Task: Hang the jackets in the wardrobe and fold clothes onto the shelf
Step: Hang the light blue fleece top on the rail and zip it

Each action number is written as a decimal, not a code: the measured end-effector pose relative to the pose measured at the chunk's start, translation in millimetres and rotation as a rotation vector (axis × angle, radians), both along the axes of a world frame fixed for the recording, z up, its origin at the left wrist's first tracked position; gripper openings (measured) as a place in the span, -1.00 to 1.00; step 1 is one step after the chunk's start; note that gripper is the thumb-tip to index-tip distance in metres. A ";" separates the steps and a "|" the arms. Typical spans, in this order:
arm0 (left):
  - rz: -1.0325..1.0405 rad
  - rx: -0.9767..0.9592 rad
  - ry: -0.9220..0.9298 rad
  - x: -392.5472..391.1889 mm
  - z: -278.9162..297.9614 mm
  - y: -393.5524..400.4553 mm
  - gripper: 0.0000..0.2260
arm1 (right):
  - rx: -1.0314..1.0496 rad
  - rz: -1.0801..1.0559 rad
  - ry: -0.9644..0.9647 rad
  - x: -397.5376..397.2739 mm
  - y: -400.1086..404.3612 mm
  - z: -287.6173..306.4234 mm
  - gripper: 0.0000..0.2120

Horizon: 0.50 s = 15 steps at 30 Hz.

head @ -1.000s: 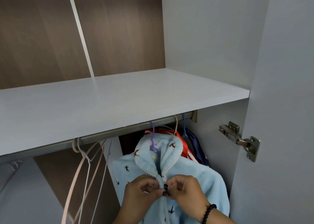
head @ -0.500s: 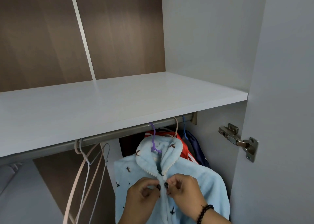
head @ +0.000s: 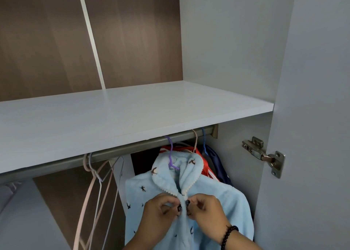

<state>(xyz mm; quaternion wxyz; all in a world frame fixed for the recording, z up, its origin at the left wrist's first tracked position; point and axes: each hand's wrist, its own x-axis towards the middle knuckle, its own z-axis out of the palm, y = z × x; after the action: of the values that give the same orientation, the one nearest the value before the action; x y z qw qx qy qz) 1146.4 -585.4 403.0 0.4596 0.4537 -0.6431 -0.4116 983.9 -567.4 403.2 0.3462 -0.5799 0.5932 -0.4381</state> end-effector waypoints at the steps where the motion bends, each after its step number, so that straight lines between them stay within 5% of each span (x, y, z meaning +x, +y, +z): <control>1: 0.011 -0.010 -0.016 0.2 -0.2 -0.2 -0.65 | 0.010 -0.004 -0.011 0.6 0.0 0.1 -0.78; 9: 0.099 -0.085 -0.080 -4.9 0.0 -4.2 -0.81 | 0.113 0.006 -0.297 6.6 -2.8 8.0 -0.68; 15: 0.134 0.001 -0.127 -5.9 -12.1 -6.1 -0.83 | 0.151 -0.046 -0.218 12.7 -5.2 10.4 -0.83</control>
<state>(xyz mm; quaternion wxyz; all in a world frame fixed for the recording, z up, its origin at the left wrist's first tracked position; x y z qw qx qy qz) 1140.5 -591.5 390.9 0.4441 0.5212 -0.6389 -0.3505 996.6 -572.5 413.6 0.4411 -0.4874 0.5967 -0.4602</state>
